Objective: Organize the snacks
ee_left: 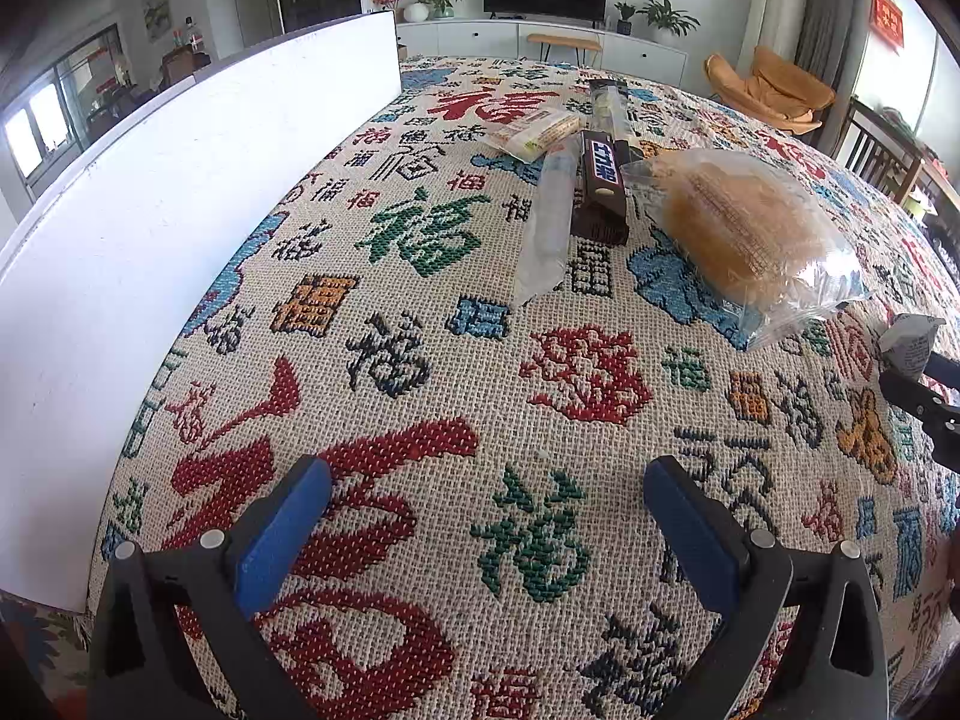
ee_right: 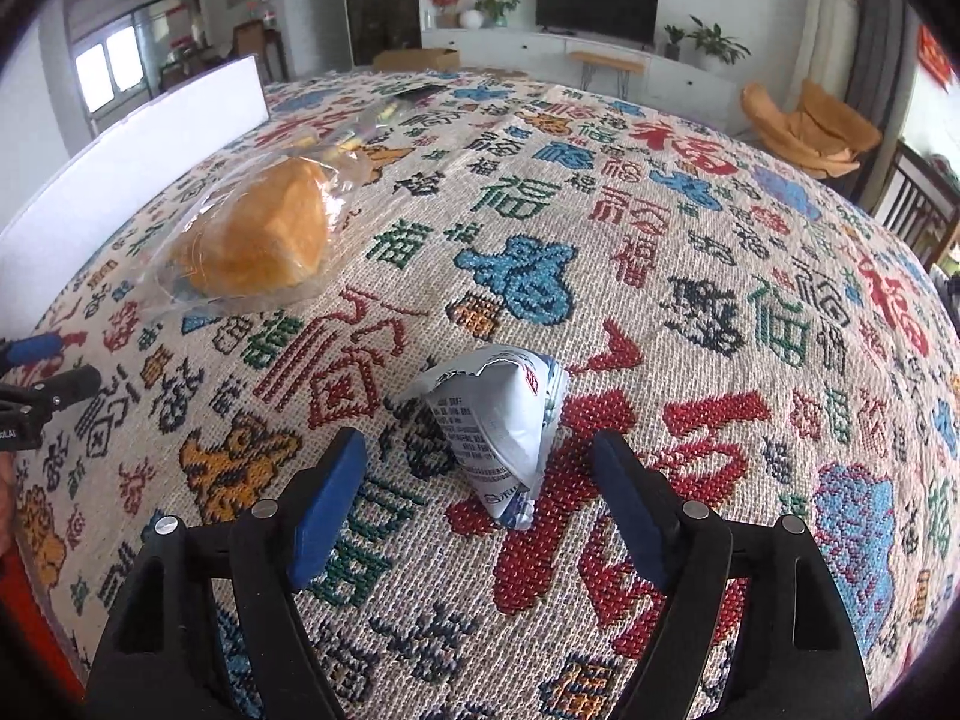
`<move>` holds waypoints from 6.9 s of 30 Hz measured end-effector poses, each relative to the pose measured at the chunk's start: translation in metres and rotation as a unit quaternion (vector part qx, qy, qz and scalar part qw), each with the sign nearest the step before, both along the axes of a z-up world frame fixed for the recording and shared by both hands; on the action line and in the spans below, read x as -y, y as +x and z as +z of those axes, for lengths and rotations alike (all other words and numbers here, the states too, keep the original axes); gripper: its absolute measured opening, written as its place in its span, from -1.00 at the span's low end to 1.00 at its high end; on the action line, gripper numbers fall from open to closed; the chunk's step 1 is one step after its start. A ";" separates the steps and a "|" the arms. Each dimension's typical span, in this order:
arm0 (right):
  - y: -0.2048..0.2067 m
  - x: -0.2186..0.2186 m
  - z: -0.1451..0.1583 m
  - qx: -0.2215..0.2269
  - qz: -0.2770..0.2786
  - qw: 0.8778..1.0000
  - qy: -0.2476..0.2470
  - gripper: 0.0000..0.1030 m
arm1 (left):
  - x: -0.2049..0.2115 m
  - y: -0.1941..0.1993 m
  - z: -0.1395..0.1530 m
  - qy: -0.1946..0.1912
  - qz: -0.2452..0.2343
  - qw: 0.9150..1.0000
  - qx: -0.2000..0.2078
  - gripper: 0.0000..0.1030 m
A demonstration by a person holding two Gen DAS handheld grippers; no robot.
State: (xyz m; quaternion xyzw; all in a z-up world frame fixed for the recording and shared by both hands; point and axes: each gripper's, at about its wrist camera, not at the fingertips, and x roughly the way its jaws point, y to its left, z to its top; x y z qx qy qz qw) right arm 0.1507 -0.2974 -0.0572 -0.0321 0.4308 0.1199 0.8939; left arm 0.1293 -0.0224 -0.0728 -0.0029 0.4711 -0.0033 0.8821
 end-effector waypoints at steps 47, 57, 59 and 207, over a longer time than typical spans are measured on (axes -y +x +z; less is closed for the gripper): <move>0.000 0.000 0.000 0.000 0.001 1.000 -0.001 0.57 | 0.000 0.000 0.001 0.000 0.000 1.000 0.000 1.00; 0.000 0.000 0.000 0.000 0.001 1.000 -0.001 0.57 | 0.000 0.000 0.001 0.000 0.000 1.000 -0.001 1.00; 0.000 0.000 0.000 0.000 0.001 1.000 -0.001 0.57 | 0.000 0.000 0.001 0.000 0.000 1.000 -0.001 1.00; 0.012 0.002 0.048 0.002 0.028 0.998 0.049 -0.20 | -0.079 -0.016 0.086 -0.216 -0.021 0.976 0.019 -0.65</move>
